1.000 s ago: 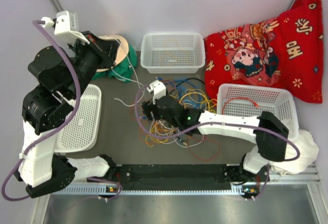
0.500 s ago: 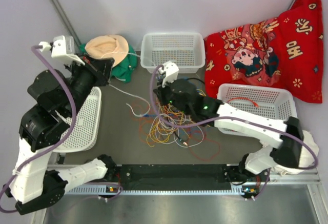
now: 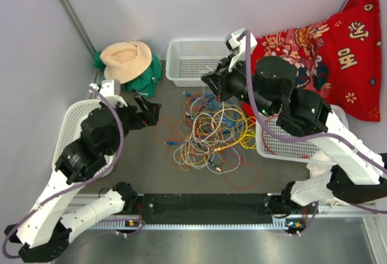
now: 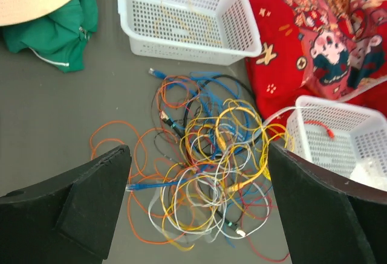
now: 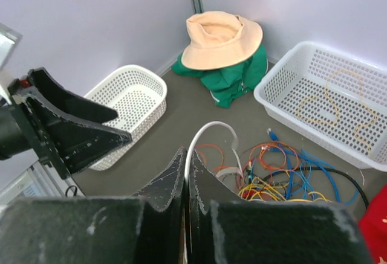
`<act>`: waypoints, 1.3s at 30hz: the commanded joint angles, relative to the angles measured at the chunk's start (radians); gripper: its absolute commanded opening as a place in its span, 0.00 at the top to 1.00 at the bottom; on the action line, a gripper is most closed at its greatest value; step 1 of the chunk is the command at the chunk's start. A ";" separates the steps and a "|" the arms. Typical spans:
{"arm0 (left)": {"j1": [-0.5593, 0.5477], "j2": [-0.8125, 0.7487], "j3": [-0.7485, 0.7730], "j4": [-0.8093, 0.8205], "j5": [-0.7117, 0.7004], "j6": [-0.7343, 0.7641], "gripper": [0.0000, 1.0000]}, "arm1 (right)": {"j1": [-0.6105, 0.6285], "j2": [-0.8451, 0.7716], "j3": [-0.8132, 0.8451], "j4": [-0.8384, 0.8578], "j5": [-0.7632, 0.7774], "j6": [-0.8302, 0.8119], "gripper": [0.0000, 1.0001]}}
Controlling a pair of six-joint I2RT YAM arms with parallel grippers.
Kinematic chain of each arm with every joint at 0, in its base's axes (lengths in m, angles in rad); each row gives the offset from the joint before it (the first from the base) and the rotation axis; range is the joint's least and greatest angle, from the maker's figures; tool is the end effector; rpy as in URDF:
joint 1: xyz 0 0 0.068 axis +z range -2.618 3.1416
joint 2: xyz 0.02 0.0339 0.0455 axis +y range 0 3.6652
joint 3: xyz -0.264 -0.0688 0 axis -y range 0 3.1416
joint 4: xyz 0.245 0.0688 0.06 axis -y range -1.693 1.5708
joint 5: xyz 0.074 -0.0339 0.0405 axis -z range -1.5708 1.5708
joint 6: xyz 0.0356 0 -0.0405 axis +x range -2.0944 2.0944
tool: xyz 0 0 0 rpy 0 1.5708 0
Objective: Untangle the cables
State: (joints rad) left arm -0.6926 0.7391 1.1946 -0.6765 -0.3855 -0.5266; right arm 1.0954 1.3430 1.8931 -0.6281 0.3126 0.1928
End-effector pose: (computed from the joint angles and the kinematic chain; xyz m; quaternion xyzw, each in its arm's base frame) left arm 0.1031 -0.0682 0.4295 -0.0557 0.7736 -0.2285 0.5884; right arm 0.1221 0.2132 0.5415 -0.2212 0.6987 0.3114 0.6050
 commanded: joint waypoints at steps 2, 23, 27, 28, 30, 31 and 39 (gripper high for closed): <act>0.002 -0.134 -0.079 0.291 0.035 -0.007 0.01 | 0.001 0.042 0.174 -0.160 -0.038 -0.007 1.00; -0.018 0.025 -0.391 0.986 0.577 0.103 0.01 | 0.001 -0.018 0.185 -0.216 -0.227 0.115 1.00; -0.031 0.086 -0.400 1.020 0.608 0.123 0.01 | 0.001 -0.021 0.184 -0.211 -0.268 0.129 1.00; -0.033 0.098 -0.398 1.035 0.614 0.123 0.01 | 0.001 -0.022 0.184 -0.211 -0.274 0.134 1.00; -0.038 0.138 -0.389 1.040 0.616 0.126 0.02 | 0.001 -0.022 0.181 -0.214 -0.276 0.137 1.00; -0.039 0.164 -0.385 1.039 0.620 0.129 0.10 | 0.000 -0.022 0.176 -0.214 -0.277 0.137 1.00; -0.039 0.223 -0.300 0.963 0.645 0.148 0.93 | 0.001 -0.071 0.081 -0.180 -0.274 0.149 1.00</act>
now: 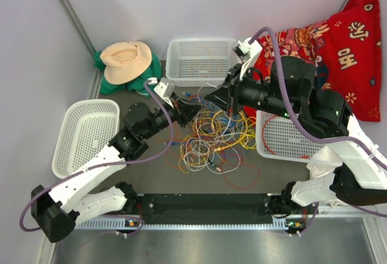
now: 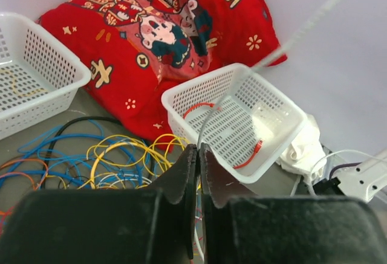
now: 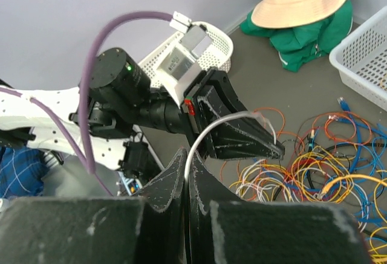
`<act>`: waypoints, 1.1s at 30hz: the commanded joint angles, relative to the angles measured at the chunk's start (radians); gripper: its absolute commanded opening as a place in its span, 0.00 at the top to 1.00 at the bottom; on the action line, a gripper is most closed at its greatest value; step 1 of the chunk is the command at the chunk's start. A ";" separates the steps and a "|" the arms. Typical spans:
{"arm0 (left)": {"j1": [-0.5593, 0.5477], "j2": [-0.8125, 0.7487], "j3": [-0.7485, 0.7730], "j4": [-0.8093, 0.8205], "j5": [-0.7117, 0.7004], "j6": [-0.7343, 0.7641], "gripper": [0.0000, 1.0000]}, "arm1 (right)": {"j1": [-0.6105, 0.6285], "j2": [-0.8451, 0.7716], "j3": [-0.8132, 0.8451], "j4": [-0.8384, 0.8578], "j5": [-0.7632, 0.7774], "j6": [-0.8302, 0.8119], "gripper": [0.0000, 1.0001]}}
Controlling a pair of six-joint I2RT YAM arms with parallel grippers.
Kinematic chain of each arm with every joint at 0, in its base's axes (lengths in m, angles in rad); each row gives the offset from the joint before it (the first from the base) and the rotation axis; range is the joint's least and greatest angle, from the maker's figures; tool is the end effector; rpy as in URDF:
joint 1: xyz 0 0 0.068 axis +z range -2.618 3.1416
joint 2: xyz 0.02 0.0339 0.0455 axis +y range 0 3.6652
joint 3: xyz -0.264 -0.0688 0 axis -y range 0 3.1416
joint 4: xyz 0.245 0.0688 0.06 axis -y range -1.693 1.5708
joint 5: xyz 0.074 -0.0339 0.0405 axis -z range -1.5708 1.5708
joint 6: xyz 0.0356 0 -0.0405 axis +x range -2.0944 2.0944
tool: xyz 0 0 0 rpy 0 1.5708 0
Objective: Untangle the cables
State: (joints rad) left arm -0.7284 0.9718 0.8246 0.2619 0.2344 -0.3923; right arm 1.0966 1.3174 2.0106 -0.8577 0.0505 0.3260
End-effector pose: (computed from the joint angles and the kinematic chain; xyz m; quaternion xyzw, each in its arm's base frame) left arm 0.1663 -0.1594 0.3674 0.1966 0.6369 -0.4599 0.5866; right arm 0.0984 0.1878 0.5538 -0.2715 0.7128 0.4074 0.5022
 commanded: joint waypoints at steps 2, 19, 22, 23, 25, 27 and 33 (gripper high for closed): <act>-0.003 -0.016 0.080 0.016 0.011 0.010 1.00 | 0.000 -0.055 -0.055 0.054 -0.011 0.018 1.00; -0.002 -0.021 0.861 -0.869 -0.777 0.053 1.00 | 0.000 -0.219 -0.380 0.111 0.149 0.027 0.01; -0.002 -0.004 0.990 -0.932 -0.889 0.059 1.00 | 0.000 -0.233 -0.418 0.128 0.152 0.025 0.01; -0.002 -0.002 1.014 -0.957 -0.912 0.070 1.00 | 0.000 -0.234 -0.429 0.131 0.149 0.022 0.01; -0.003 0.008 1.077 -0.975 -0.986 0.084 1.00 | 0.000 -0.236 -0.440 0.140 0.147 0.019 0.01; -0.002 0.024 1.134 -1.012 -1.033 0.102 1.00 | 0.000 -0.236 -0.460 0.151 0.144 0.016 0.01; -0.002 0.045 1.188 -1.064 -1.286 0.194 1.00 | 0.000 -0.241 -0.509 0.174 0.143 0.013 0.01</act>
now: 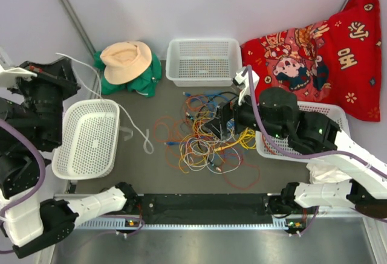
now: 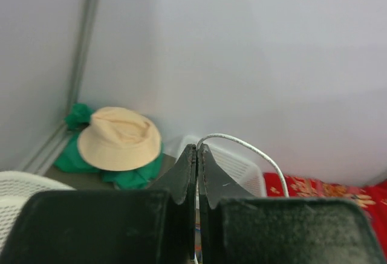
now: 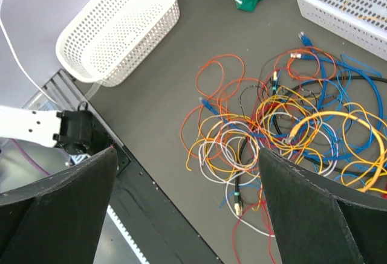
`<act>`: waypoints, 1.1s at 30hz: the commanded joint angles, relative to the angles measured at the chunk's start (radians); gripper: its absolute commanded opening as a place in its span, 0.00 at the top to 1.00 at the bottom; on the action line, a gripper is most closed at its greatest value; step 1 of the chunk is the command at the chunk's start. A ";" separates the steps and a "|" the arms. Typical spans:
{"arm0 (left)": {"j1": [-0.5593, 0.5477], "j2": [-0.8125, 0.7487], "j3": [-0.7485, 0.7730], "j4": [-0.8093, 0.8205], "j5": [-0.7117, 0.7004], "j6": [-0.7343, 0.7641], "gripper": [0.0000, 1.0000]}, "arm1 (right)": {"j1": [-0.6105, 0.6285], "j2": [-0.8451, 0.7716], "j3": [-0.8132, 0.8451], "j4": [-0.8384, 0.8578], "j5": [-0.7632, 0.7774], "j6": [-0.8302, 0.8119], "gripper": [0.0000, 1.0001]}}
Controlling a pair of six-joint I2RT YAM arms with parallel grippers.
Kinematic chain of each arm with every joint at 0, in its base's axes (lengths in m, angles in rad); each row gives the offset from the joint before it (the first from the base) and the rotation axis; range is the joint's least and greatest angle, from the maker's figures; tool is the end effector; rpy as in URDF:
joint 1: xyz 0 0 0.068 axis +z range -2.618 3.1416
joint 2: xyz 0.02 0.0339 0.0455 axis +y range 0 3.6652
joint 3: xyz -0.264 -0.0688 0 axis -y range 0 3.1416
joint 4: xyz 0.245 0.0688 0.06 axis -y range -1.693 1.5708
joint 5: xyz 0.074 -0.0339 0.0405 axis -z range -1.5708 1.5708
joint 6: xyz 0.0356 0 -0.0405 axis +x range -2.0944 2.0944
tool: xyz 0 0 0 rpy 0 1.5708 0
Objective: Untangle the cables
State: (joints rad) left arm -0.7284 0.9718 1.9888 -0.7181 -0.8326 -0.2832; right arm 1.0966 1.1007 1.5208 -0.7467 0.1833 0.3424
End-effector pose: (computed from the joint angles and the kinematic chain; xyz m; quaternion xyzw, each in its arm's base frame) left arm 0.0493 -0.0087 0.6003 -0.1974 0.6016 -0.1464 0.7600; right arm 0.0984 0.1775 0.4686 -0.2484 0.7720 0.3265 0.4855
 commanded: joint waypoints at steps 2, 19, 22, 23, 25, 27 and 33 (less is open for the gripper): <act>-0.002 0.039 0.013 -0.090 -0.351 0.125 1.00 | 0.000 -0.027 -0.036 0.073 0.012 -0.002 0.01; 0.000 -0.122 -0.473 0.922 -0.763 0.946 1.00 | 0.000 -0.009 -0.117 0.110 -0.010 0.023 0.01; 0.007 -0.124 -0.511 0.907 -0.766 0.946 1.00 | 0.000 -0.025 -0.143 0.118 -0.013 0.030 0.01; 0.007 -0.125 -0.524 0.905 -0.769 0.943 1.00 | 0.000 -0.027 -0.149 0.119 -0.012 0.036 0.01; 0.007 -0.125 -0.562 0.898 -0.764 0.929 1.00 | 0.000 -0.035 -0.165 0.125 -0.021 0.041 0.01; 0.004 -0.120 -0.571 0.885 -0.764 0.909 1.00 | 0.000 -0.036 -0.172 0.132 -0.027 0.047 0.01; -0.034 -0.025 -0.506 0.826 -0.760 0.875 1.00 | 0.002 -0.029 -0.180 0.136 -0.030 0.047 0.02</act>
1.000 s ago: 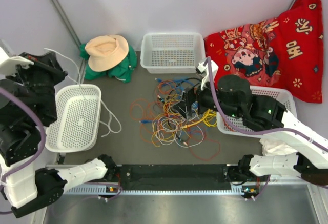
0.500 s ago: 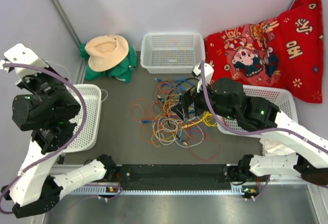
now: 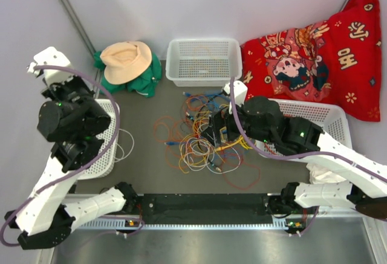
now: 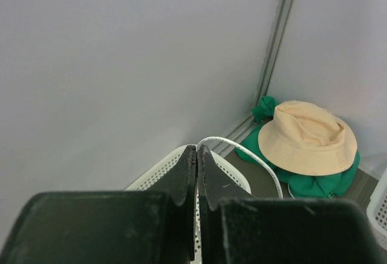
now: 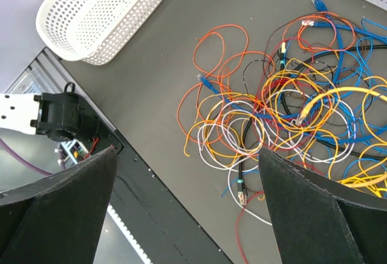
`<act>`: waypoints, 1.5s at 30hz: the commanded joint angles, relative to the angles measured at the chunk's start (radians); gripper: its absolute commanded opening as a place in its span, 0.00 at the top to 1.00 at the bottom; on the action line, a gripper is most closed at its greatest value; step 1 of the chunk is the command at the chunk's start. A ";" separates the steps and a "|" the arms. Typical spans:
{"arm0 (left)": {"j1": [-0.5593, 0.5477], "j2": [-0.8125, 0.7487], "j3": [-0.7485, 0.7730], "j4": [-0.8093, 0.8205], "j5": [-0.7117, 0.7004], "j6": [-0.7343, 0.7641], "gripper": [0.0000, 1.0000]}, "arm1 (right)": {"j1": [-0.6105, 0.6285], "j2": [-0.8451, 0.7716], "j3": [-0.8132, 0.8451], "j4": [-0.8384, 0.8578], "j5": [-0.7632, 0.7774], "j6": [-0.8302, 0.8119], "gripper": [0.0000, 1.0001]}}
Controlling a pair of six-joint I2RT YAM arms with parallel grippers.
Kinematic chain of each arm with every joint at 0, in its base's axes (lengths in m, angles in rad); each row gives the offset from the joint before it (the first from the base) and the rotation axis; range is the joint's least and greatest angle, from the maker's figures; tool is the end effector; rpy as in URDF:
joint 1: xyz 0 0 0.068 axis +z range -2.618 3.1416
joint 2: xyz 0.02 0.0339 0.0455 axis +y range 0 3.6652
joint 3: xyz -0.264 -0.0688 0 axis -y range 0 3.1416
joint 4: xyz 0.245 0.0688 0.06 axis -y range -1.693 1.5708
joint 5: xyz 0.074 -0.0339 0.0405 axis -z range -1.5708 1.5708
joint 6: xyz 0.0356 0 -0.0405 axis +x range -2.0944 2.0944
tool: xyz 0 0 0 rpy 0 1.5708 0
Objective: Untangle the cables
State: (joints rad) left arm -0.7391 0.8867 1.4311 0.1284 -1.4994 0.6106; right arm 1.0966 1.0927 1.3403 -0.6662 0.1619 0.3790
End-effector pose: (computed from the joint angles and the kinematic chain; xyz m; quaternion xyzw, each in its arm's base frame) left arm 0.0916 -0.0354 0.5440 -0.2808 0.6316 0.2528 0.6770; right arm 0.1061 0.1941 0.4218 -0.2523 0.7981 0.3151 0.4474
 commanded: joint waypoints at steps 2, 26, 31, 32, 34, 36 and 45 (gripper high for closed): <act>-0.031 0.099 0.084 -0.023 -0.079 -0.029 1.00 | 0.000 -0.017 0.002 0.060 -0.009 0.011 0.02; 0.493 0.466 0.438 -1.029 0.768 -1.083 1.00 | 0.000 -0.002 0.020 0.008 0.059 -0.040 0.02; 0.575 0.400 0.344 -0.994 0.690 -1.103 1.00 | 0.000 -0.020 -0.001 -0.007 0.080 -0.055 0.01; 0.575 0.396 0.354 -0.995 0.665 -1.100 1.00 | 0.000 -0.020 -0.006 -0.004 0.082 -0.055 0.01; 0.575 0.385 0.380 -1.003 0.590 -1.094 1.00 | 0.000 -0.014 -0.010 -0.004 0.076 -0.054 0.01; 0.576 0.376 0.402 -1.003 0.536 -1.079 1.00 | 0.000 0.002 -0.004 -0.004 0.053 -0.055 0.01; 0.577 0.321 0.496 -1.020 0.361 -1.078 1.00 | 0.000 0.052 0.025 -0.010 -0.010 -0.077 0.01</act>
State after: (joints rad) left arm -0.1661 1.2407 1.8832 -0.8993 -1.0298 -0.4511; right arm 1.0966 1.1309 1.3350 -0.6888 0.1825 0.3267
